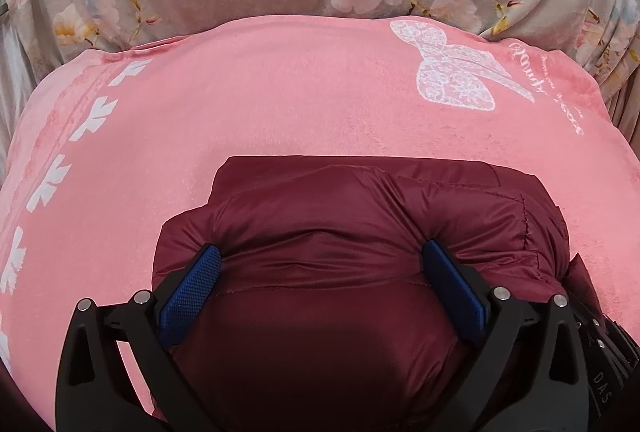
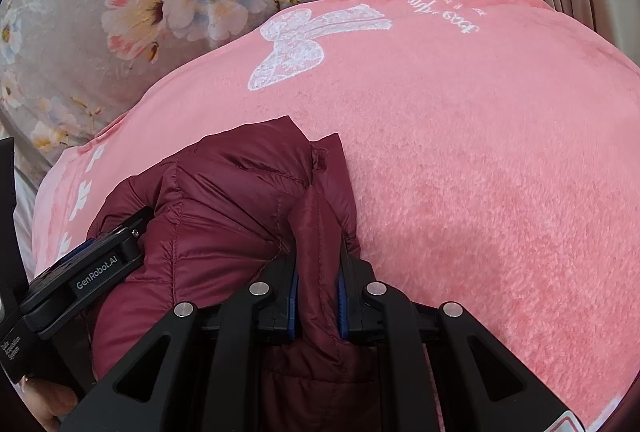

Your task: Fold large clothes

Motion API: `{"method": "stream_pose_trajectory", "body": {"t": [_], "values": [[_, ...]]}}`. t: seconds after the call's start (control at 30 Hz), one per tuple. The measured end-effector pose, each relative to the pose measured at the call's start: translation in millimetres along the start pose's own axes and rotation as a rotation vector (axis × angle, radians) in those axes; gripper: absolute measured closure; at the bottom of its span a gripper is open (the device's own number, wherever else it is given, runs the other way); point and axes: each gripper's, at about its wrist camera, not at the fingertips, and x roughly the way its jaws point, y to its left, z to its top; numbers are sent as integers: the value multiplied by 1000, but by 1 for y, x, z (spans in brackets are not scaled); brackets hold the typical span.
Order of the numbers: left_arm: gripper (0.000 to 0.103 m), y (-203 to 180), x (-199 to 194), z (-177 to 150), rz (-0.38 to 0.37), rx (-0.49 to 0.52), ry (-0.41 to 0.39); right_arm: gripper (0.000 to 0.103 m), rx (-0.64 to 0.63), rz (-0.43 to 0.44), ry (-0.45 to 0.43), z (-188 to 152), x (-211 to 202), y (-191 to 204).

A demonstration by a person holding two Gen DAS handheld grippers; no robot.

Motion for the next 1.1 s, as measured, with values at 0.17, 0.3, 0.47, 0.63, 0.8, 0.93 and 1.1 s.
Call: {"method": "stream_pose_trajectory", "body": {"t": [0.17, 0.3, 0.47, 0.63, 0.8, 0.93, 1.1], "values": [[5, 0, 1, 1, -3, -1, 3, 90, 51, 62, 7, 1, 1, -10], [5, 8, -12, 2, -44, 14, 41, 79, 101, 108, 53, 9, -13, -24], [5, 32, -74, -17, -102, 12, 69, 69, 12, 60, -11, 3, -91, -42], [5, 38, -114, -74, -142, 17, 116, 62, -25, 153, 96, -42, -117, -48], [6, 39, -123, -106, -151, -4, 148, 60, -2, 208, 160, -76, -104, -45], [5, 48, -121, -115, -121, -13, 158, 97, 21, 248, 142, -81, -114, -44], [5, 57, -120, -122, -99, -2, 157, 103, -38, 191, 55, -87, -158, -43]]}}
